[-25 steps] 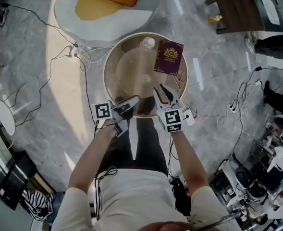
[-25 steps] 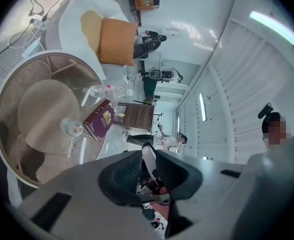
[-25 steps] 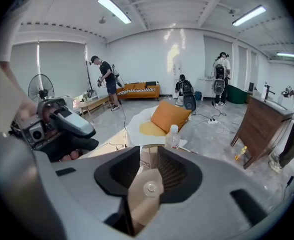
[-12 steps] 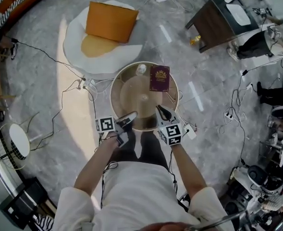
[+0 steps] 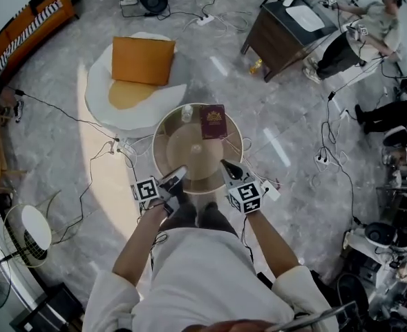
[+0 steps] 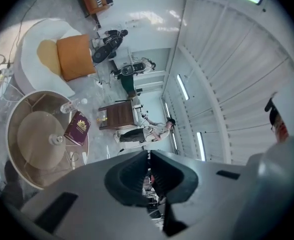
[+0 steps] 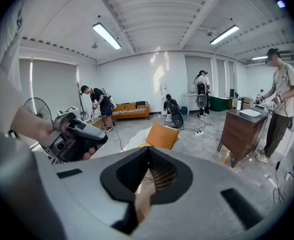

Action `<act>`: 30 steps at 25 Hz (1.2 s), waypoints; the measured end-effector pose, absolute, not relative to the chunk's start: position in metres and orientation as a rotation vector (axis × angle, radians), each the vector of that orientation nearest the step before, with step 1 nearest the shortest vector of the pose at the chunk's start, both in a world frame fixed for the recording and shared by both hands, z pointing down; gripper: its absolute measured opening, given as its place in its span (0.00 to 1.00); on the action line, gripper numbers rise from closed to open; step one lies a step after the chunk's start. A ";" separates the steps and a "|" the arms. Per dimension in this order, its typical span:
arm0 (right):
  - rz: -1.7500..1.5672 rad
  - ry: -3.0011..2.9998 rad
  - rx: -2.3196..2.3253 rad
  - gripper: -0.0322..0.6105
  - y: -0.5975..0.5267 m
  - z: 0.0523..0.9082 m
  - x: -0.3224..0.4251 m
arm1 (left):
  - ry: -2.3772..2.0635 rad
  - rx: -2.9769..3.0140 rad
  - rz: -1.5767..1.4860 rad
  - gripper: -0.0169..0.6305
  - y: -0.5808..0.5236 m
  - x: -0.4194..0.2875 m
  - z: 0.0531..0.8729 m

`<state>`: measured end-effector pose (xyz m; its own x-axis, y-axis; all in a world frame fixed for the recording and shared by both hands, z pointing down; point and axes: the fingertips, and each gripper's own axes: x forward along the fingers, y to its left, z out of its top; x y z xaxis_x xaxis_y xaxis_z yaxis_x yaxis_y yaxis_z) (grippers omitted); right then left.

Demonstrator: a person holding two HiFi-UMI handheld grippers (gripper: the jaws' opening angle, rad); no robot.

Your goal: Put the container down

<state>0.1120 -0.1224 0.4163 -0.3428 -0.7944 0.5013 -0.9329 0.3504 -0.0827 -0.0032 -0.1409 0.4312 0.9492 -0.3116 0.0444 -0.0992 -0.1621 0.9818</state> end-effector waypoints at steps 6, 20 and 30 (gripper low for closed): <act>0.563 -2.293 1.527 0.04 -0.080 0.382 0.121 | -0.377 1.945 -0.183 0.05 -0.110 0.004 0.386; 0.586 -2.378 1.472 0.04 0.031 0.351 0.147 | -0.578 2.083 -0.163 0.05 -0.002 0.007 0.350; 0.489 -2.376 1.465 0.04 0.060 0.322 0.150 | -0.694 2.229 -0.099 0.05 0.026 -0.019 0.309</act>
<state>0.1497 0.0598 0.3217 -0.4313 -0.7944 0.4278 -0.8987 0.4199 -0.1264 -0.0187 0.0258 0.3088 0.8474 -0.5104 0.1459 -0.4494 -0.5434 0.7090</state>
